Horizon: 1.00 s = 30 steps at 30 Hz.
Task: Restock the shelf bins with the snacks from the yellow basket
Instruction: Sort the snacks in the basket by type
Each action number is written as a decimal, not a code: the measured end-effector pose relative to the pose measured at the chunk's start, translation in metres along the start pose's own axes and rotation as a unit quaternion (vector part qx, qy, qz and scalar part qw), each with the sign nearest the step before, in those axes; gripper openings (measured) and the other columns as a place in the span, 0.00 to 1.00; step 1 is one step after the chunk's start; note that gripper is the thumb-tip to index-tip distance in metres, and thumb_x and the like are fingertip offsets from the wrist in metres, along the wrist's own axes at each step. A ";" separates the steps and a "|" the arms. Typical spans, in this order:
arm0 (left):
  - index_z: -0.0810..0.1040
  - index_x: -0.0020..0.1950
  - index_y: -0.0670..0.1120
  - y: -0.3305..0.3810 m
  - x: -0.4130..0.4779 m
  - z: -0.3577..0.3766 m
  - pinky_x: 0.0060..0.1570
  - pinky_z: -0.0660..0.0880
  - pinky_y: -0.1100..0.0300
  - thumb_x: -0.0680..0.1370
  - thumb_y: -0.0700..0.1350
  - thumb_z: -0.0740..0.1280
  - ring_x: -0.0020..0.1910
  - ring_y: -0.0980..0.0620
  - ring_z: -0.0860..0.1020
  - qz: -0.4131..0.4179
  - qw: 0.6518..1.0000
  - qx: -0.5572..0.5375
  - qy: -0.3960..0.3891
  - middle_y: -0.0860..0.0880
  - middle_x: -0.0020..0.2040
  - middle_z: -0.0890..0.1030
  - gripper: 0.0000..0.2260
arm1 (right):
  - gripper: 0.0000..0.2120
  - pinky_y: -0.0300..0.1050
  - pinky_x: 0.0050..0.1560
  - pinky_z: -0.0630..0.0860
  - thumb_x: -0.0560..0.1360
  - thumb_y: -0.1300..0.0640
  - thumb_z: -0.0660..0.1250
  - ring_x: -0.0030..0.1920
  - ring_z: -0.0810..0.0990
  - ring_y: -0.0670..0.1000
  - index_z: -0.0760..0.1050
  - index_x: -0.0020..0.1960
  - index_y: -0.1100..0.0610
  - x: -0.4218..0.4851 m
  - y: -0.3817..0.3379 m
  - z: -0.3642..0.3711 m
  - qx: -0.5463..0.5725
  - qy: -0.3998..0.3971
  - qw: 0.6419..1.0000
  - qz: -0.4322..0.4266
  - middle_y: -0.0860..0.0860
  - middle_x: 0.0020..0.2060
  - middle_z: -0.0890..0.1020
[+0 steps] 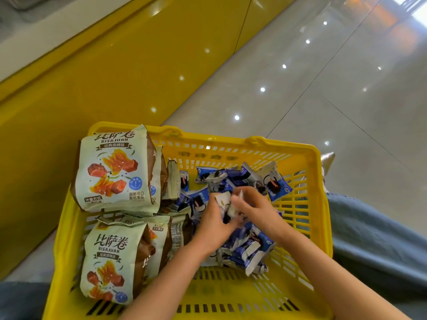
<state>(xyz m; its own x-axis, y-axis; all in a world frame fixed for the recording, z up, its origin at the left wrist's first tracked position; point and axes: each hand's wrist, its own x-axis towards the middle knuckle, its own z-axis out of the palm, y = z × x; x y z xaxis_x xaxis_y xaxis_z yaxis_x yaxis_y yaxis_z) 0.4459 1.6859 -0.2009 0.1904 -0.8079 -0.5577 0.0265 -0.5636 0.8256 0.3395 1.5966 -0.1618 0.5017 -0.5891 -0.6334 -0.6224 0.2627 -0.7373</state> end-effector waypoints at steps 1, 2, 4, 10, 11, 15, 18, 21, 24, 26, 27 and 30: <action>0.58 0.63 0.56 0.001 -0.005 0.002 0.56 0.71 0.63 0.74 0.50 0.69 0.62 0.54 0.71 0.021 0.999 0.010 -0.048 0.57 0.59 0.70 0.24 | 0.13 0.36 0.43 0.76 0.74 0.44 0.66 0.48 0.79 0.40 0.71 0.56 0.45 -0.003 -0.001 -0.002 -0.052 -0.003 0.999 -0.004 0.41 0.51 0.77; 0.58 0.62 0.56 0.001 -0.010 0.004 0.60 0.70 0.57 0.74 0.51 0.68 0.63 0.53 0.69 0.037 0.994 0.038 -0.093 0.54 0.61 0.68 0.23 | 0.08 0.38 0.42 0.75 0.75 0.49 0.66 0.46 0.78 0.41 0.72 0.53 0.46 -0.007 -0.002 -0.005 -0.115 0.007 0.993 -0.015 0.41 0.48 0.78; 0.54 0.70 0.57 -0.003 -0.020 0.010 0.68 0.63 0.50 0.75 0.58 0.64 0.70 0.50 0.59 0.035 0.977 0.129 -0.164 0.53 0.69 0.58 0.28 | 0.05 0.43 0.43 0.75 0.77 0.56 0.64 0.44 0.78 0.45 0.72 0.50 0.48 -0.013 -0.003 -0.012 -0.247 0.025 0.968 -0.039 0.43 0.44 0.78; 0.48 0.74 0.62 -0.018 -0.043 0.015 0.68 0.63 0.48 0.74 0.60 0.65 0.72 0.51 0.59 0.042 0.952 0.197 -0.231 0.59 0.74 0.51 0.35 | 0.18 0.43 0.48 0.73 0.80 0.42 0.50 0.51 0.76 0.49 0.69 0.60 0.50 -0.031 0.004 -0.014 -0.471 -0.008 0.881 -0.045 0.48 0.55 0.76; 0.51 0.73 0.61 -0.017 -0.045 0.017 0.67 0.65 0.50 0.73 0.60 0.66 0.69 0.52 0.63 0.039 0.950 0.192 -0.242 0.57 0.73 0.57 0.34 | 0.22 0.44 0.53 0.73 0.79 0.39 0.49 0.56 0.75 0.49 0.66 0.65 0.50 -0.036 0.010 -0.011 -0.474 -0.028 0.880 -0.034 0.49 0.59 0.73; 0.64 0.68 0.54 -0.014 -0.047 0.026 0.64 0.67 0.50 0.76 0.57 0.62 0.63 0.49 0.70 -0.006 0.930 0.166 -0.329 0.50 0.67 0.70 0.22 | 0.31 0.44 0.73 0.44 0.78 0.38 0.41 0.75 0.47 0.51 0.46 0.77 0.51 -0.052 0.038 0.002 -0.543 -0.122 0.830 -0.031 0.48 0.76 0.52; 0.58 0.74 0.55 -0.018 -0.045 0.023 0.69 0.57 0.59 0.80 0.51 0.58 0.71 0.54 0.60 0.008 0.924 0.188 -0.333 0.56 0.75 0.58 0.22 | 0.33 0.47 0.74 0.42 0.77 0.37 0.35 0.76 0.44 0.52 0.39 0.76 0.52 -0.051 0.049 -0.005 -0.622 -0.126 0.772 -0.031 0.49 0.76 0.44; 0.68 0.69 0.54 -0.018 -0.038 0.010 0.56 0.70 0.63 0.80 0.45 0.59 0.56 0.57 0.71 -0.016 0.966 0.142 -0.213 0.56 0.68 0.69 0.17 | 0.29 0.49 0.72 0.53 0.81 0.43 0.44 0.71 0.56 0.53 0.38 0.76 0.53 -0.048 0.051 -0.011 -0.658 -0.103 0.745 -0.037 0.49 0.77 0.45; 0.73 0.62 0.51 -0.015 -0.024 -0.016 0.54 0.72 0.64 0.80 0.41 0.59 0.54 0.59 0.72 -0.002 0.985 0.172 0.003 0.55 0.61 0.72 0.12 | 0.29 0.49 0.69 0.59 0.80 0.44 0.50 0.67 0.62 0.54 0.48 0.76 0.55 -0.043 0.048 -0.006 -0.649 -0.079 0.756 -0.047 0.51 0.74 0.55; 0.73 0.61 0.47 -0.015 -0.009 -0.032 0.56 0.67 0.68 0.79 0.39 0.59 0.58 0.58 0.71 0.024 0.967 0.218 0.129 0.53 0.61 0.70 0.12 | 0.25 0.49 0.68 0.59 0.80 0.42 0.49 0.67 0.62 0.55 0.58 0.73 0.54 -0.036 0.043 -0.003 -0.647 -0.049 0.757 -0.071 0.52 0.70 0.62; 0.72 0.62 0.46 -0.015 0.000 -0.036 0.56 0.65 0.69 0.79 0.39 0.59 0.59 0.56 0.71 0.023 0.960 0.227 0.164 0.52 0.62 0.69 0.13 | 0.24 0.50 0.68 0.58 0.80 0.42 0.49 0.68 0.61 0.55 0.62 0.71 0.54 -0.030 0.040 -0.001 -0.646 -0.039 0.758 -0.079 0.52 0.69 0.63; 0.65 0.69 0.43 -0.018 0.021 -0.035 0.60 0.67 0.64 0.79 0.40 0.61 0.64 0.51 0.69 -0.016 0.950 0.263 0.170 0.47 0.69 0.64 0.18 | 0.24 0.52 0.73 0.51 0.80 0.45 0.53 0.74 0.53 0.56 0.59 0.73 0.55 -0.012 0.036 0.008 -0.627 -0.034 0.774 -0.084 0.54 0.74 0.57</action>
<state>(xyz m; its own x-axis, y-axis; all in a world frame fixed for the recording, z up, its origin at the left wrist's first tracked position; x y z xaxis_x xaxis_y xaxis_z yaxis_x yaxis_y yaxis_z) 0.4837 1.6849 -0.2245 0.5049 -0.7380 -0.4477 -0.4399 -0.6663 0.6021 0.3162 1.6196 -0.1825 0.6424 -0.4814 -0.5963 -0.6170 -0.7864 -0.0298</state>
